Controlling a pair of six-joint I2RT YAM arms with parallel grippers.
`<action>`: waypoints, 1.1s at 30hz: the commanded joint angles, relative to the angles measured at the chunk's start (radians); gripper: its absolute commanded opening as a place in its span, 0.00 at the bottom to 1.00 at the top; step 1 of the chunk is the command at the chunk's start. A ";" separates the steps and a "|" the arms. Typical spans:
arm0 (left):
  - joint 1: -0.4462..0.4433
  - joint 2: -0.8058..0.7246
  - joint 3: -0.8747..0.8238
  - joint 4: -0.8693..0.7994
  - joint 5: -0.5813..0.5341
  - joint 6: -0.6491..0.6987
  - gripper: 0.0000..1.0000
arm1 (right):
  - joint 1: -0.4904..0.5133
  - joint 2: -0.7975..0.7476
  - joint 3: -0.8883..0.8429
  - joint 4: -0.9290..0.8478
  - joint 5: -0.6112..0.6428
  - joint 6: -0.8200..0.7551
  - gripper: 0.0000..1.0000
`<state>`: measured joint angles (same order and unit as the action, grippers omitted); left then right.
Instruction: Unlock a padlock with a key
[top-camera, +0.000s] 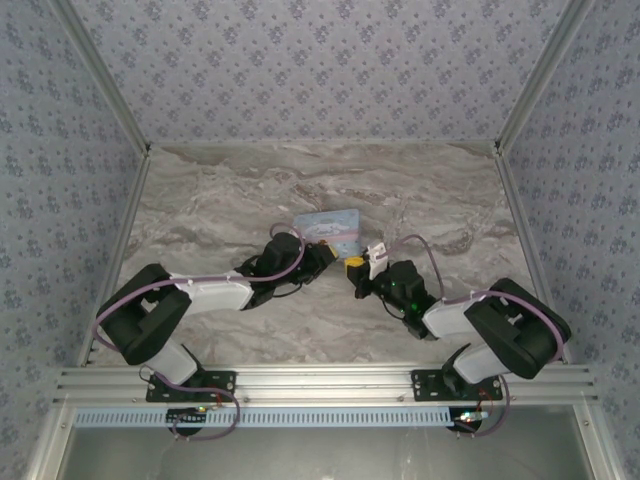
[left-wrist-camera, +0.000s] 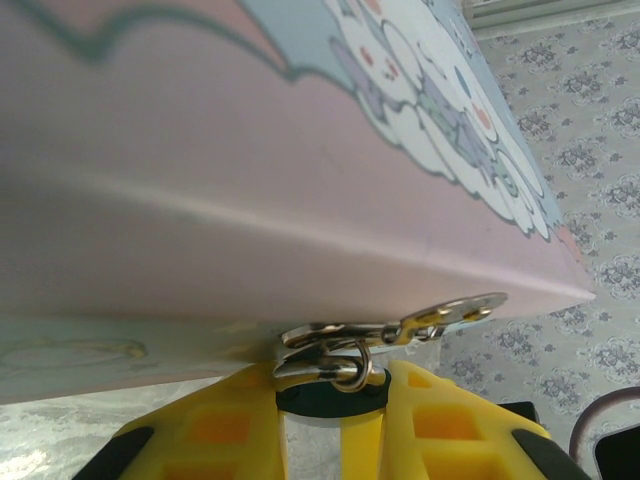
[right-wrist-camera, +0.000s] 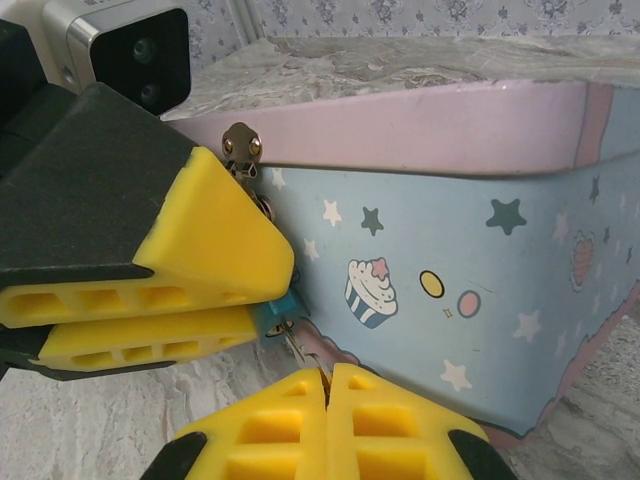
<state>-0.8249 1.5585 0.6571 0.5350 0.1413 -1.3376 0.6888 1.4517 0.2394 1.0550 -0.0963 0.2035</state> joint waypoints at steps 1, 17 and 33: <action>-0.016 -0.017 0.022 0.082 0.033 -0.014 0.13 | 0.000 0.032 0.042 0.078 -0.029 0.024 0.01; -0.017 0.004 0.047 0.019 0.066 0.044 0.12 | -0.006 0.069 0.127 0.085 -0.125 0.055 0.01; -0.017 0.066 0.049 0.017 0.076 0.049 0.12 | -0.014 0.035 0.179 0.063 -0.172 0.079 0.01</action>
<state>-0.8116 1.5925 0.6800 0.5442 0.1154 -1.3201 0.6601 1.5257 0.3462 0.9825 -0.1730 0.2707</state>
